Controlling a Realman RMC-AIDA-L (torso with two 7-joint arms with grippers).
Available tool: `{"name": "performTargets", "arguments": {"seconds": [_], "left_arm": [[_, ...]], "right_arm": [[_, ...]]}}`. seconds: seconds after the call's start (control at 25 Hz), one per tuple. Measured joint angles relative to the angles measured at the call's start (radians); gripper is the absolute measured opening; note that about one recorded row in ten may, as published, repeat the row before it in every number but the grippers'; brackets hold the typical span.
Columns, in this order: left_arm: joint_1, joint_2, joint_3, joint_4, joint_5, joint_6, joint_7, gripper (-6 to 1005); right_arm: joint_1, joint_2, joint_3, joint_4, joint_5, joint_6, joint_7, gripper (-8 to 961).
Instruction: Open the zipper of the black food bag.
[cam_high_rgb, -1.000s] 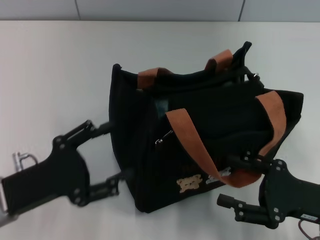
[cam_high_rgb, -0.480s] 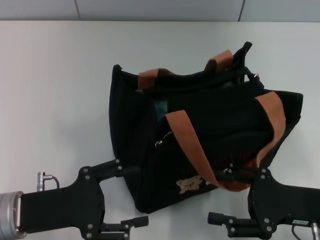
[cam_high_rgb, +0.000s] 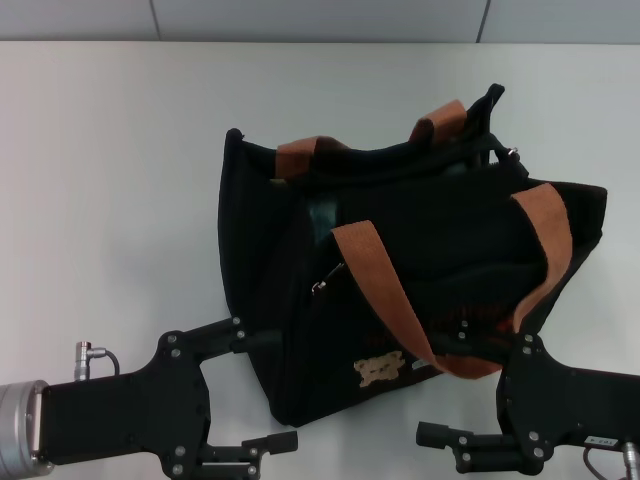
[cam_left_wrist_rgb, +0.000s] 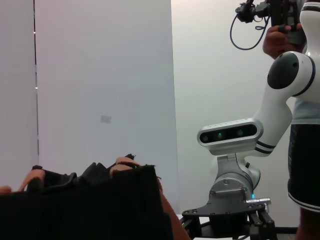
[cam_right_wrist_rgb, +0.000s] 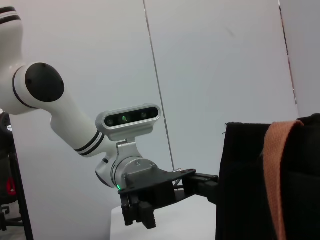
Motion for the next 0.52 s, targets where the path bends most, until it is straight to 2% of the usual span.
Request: {"name": "performTargets", "arguments": {"seconds": [0.52], "left_arm": [[0.01,0.002,-0.006,0.006,-0.002,0.007,0.005,824]], "right_arm": [[-0.006,0.001,0.003,0.0,0.024,0.005,-0.005,831]]}}
